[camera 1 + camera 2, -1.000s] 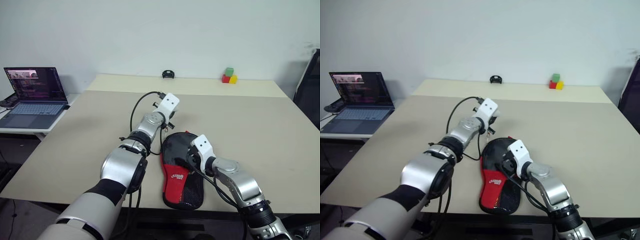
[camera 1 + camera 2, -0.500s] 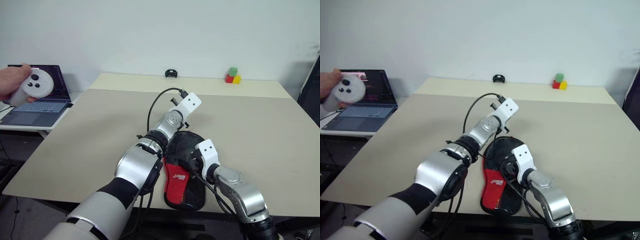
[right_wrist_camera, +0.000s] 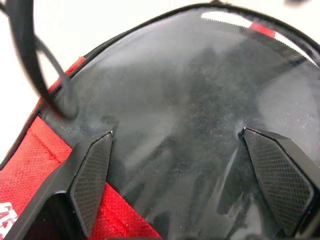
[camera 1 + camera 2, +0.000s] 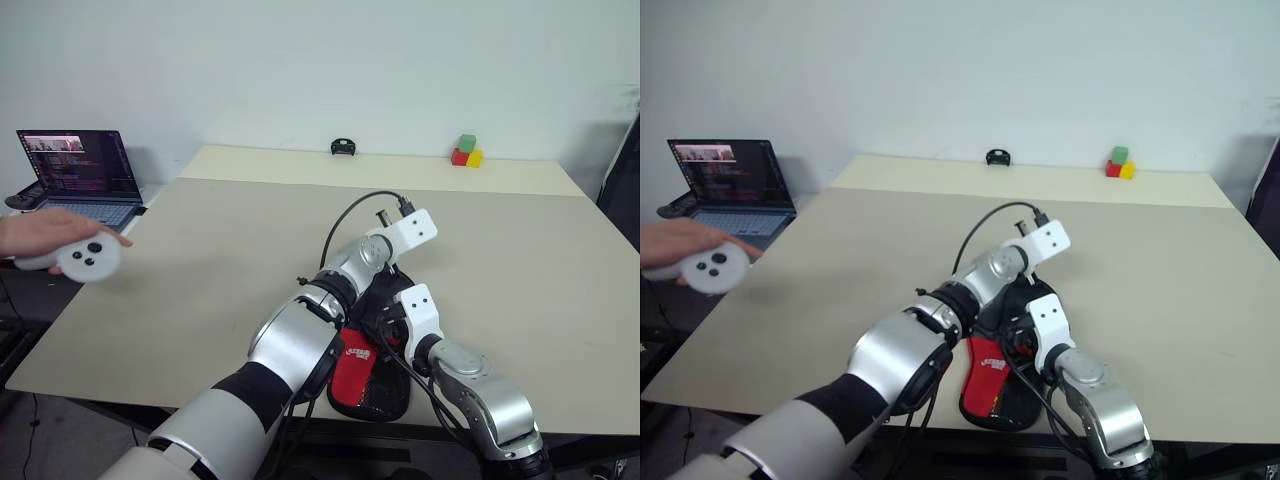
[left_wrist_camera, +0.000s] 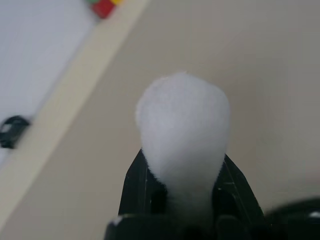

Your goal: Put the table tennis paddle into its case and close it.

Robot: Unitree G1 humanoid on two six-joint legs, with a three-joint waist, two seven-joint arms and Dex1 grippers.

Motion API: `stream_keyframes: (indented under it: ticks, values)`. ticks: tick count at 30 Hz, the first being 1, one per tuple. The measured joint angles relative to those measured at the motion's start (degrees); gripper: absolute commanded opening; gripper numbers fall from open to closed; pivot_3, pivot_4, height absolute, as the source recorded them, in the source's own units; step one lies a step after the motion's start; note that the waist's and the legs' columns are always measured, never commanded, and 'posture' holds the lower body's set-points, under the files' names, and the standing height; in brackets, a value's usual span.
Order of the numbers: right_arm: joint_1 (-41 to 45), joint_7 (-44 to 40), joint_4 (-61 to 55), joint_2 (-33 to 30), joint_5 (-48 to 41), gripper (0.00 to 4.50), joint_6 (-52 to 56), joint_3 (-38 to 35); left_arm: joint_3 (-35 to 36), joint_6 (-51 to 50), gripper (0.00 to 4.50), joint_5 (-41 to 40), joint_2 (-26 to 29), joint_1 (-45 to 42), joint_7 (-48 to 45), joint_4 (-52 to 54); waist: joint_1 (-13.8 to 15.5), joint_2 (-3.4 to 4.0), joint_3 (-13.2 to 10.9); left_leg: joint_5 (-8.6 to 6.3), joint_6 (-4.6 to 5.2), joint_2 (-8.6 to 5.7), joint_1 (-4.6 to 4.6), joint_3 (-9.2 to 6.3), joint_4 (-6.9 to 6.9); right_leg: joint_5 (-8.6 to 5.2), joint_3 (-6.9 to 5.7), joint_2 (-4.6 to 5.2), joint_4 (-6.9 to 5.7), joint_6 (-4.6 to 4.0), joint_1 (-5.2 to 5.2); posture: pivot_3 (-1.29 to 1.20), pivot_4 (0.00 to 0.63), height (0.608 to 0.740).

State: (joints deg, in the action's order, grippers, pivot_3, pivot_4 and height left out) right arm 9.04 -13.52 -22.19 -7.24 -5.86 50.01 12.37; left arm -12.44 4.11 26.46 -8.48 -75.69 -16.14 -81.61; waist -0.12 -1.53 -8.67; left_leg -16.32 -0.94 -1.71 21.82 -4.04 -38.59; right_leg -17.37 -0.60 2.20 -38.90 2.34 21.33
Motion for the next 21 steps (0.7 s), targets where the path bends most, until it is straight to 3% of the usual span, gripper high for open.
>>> stream_keyframes:
  ticks: [2,11,21]
  values:
    - [0.03,0.03,0.08,0.22,0.02,4.5,0.0,0.01,-0.8,-0.31,0.36,0.41,0.54,1.88,-2.76,0.11,-0.04,0.0,0.01,0.0,0.0,0.0,-0.05,0.01,0.08,0.0,0.02,0.0,0.0,-0.01,0.0,0.0,0.15,0.74]
    - [1.11,-0.71,1.61,0.38,0.01,4.5,0.0,0.3,0.96,-2.38,3.5,-0.87,2.6,2.92,-6.05,1.56,-0.38,-0.06,0.13,0.01,0.0,0.03,-0.41,0.04,0.32,-0.02,0.08,0.0,0.02,0.02,-0.21,0.0,0.15,0.74]
    - [5.66,-3.79,6.23,-0.08,-0.47,4.5,-0.05,0.32,4.93,-0.55,3.5,-5.23,5.29,-0.43,-10.97,1.69,-1.68,-0.08,0.11,0.05,-0.04,0.18,-0.7,0.15,0.5,-0.03,0.2,0.01,-0.01,0.03,-0.3,0.0,0.15,0.74]
